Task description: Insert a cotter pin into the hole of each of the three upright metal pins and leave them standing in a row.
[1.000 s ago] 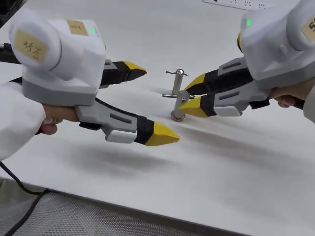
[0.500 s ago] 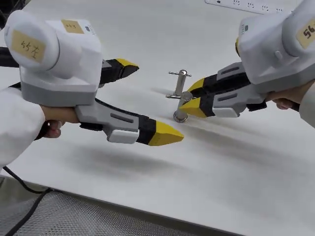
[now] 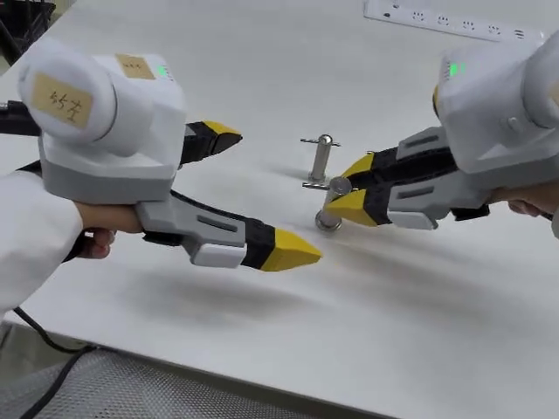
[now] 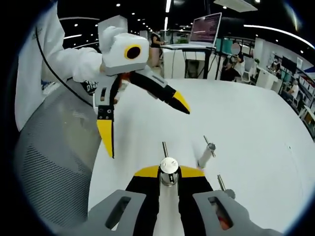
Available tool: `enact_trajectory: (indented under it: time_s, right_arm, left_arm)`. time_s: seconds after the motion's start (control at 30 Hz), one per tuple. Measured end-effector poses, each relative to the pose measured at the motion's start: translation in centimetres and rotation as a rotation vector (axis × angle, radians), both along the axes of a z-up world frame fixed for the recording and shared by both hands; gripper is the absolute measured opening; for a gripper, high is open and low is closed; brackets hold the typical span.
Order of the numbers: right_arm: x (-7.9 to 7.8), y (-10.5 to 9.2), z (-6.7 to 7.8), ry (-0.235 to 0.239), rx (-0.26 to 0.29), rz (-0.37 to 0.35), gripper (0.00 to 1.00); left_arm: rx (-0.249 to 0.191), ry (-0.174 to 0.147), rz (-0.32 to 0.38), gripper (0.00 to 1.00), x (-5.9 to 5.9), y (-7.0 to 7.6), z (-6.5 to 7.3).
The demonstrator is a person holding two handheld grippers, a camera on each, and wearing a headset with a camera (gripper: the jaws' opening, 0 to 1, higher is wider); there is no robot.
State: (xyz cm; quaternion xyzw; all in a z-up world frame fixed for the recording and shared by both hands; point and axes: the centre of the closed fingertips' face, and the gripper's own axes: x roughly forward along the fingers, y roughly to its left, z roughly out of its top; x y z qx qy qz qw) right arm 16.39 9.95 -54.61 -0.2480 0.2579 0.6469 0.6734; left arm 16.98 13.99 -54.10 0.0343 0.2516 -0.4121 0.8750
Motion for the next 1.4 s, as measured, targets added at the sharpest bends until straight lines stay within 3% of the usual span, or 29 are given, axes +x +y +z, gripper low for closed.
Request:
enact_trajectory:
  time_s: [0.2,0.43,0.63,0.73,0.97,1.4]
  right_arm:
    - [0.1,-2.5,0.8,-0.009,-0.012,-0.045,0.07]
    - [2.2,-7.2,0.8,0.001,-0.006,-0.128,0.07]
    - [4.0,-9.5,1.2,0.000,0.017,-0.175,0.07]
    - [5.8,-10.6,1.0,-0.001,0.020,-0.198,0.07]
    - [7.1,-11.5,0.1,-0.011,0.012,-0.209,0.07]
    - [7.6,-11.5,-1.4,0.012,0.015,-0.223,0.07]
  left_arm:
    - [0.001,0.009,-0.023,0.97,0.1,-0.4,0.0]
    - [0.000,0.008,-0.057,0.97,0.1,-1.2,0.0]
    - [-0.005,0.018,-0.065,0.97,0.2,-1.6,0.1]
    - [-0.005,0.022,-0.066,0.97,0.3,-1.7,0.1]
    - [0.004,0.035,-0.061,0.97,0.2,-1.7,0.0]
    - [0.016,0.057,-0.050,0.95,-0.2,-1.6,-0.3]
